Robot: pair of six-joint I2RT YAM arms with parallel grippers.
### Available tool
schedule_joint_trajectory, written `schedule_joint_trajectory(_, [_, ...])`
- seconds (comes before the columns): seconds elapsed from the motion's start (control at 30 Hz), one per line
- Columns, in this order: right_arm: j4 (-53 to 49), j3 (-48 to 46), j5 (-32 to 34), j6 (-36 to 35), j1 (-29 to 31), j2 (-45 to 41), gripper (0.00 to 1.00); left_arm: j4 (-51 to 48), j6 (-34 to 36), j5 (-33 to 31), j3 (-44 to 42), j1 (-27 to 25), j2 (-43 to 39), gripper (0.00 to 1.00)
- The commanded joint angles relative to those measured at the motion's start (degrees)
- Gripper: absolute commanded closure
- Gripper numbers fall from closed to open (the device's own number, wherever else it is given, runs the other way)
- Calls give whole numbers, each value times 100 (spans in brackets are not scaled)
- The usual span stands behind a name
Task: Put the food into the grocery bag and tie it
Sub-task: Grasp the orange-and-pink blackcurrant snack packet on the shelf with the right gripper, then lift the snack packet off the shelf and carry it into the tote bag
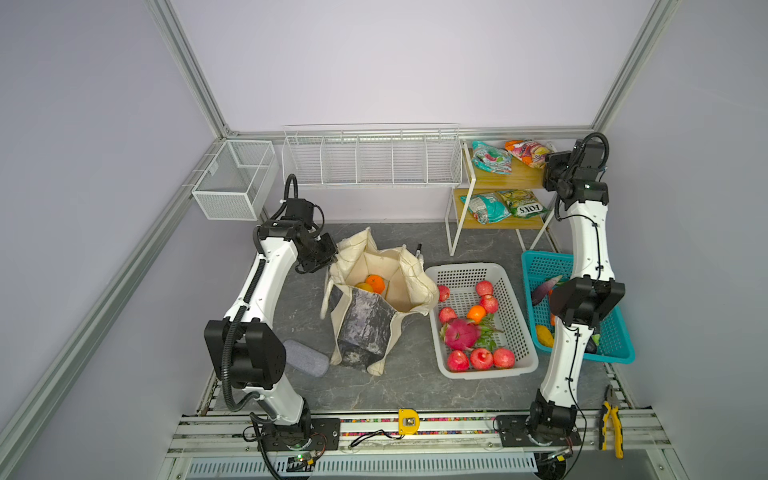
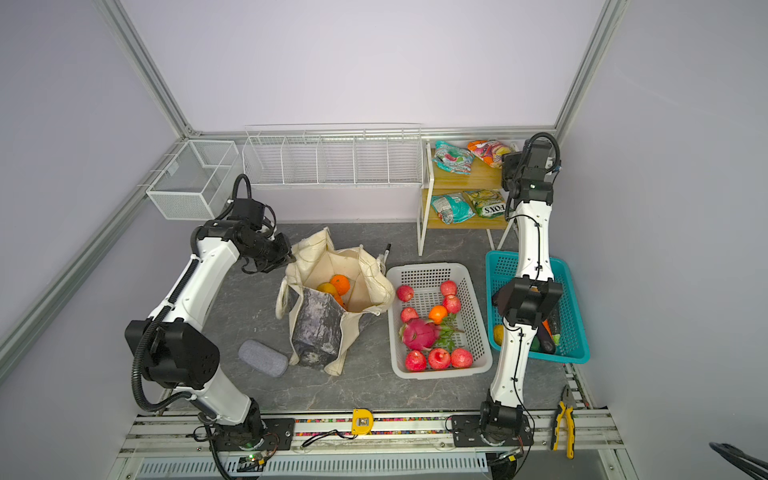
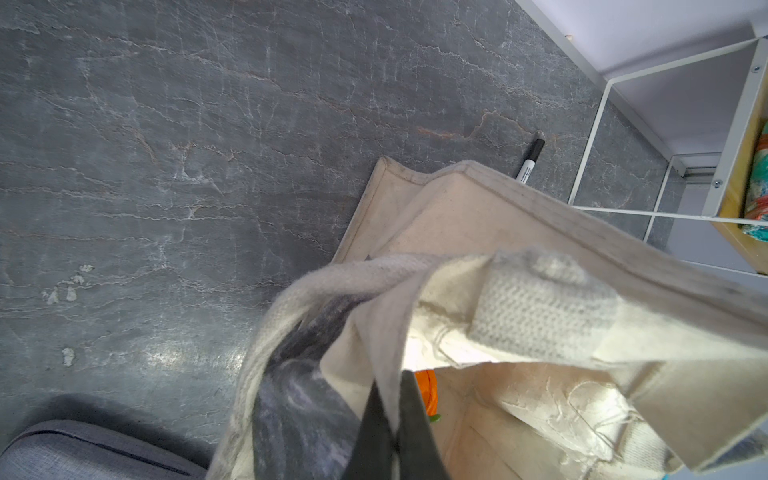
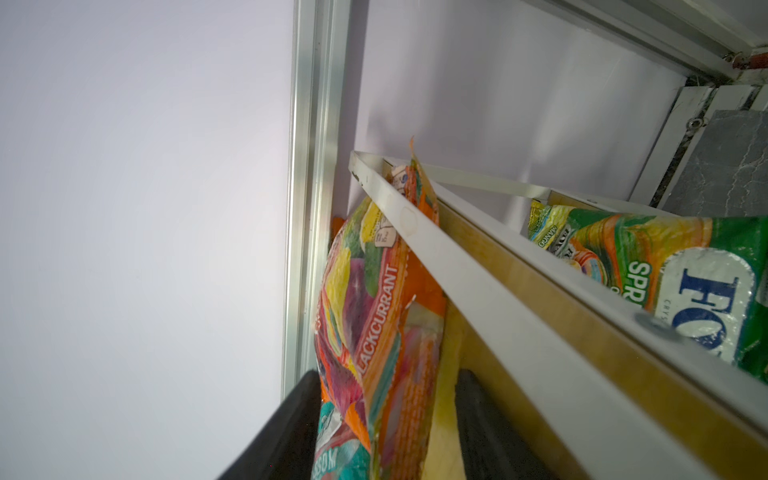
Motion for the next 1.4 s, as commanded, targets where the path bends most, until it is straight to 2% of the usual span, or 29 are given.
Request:
schedule_joint_trajectory(0.0, [-150,-19,143,205,75,330,47,150,52,70,31,18,0,100])
schedule_joint_trajectory(0.23, [-124,-17,215,242,108,402,55,142,67,57,30,18,-1,100])
schedule_joint_trajectory(0.53, [-165,-30,320,137,110,283,88,120,90,63,88,18,30,100])
schedule_joint_trajectory(0.6, [-174,-31,322,115,109,239,92,109,98,56,109,19,42,100])
schedule_joint_trajectory(1.37, [299,-31,84,-472,214,-924,92,-170,318,-59,390,21,-26,100])
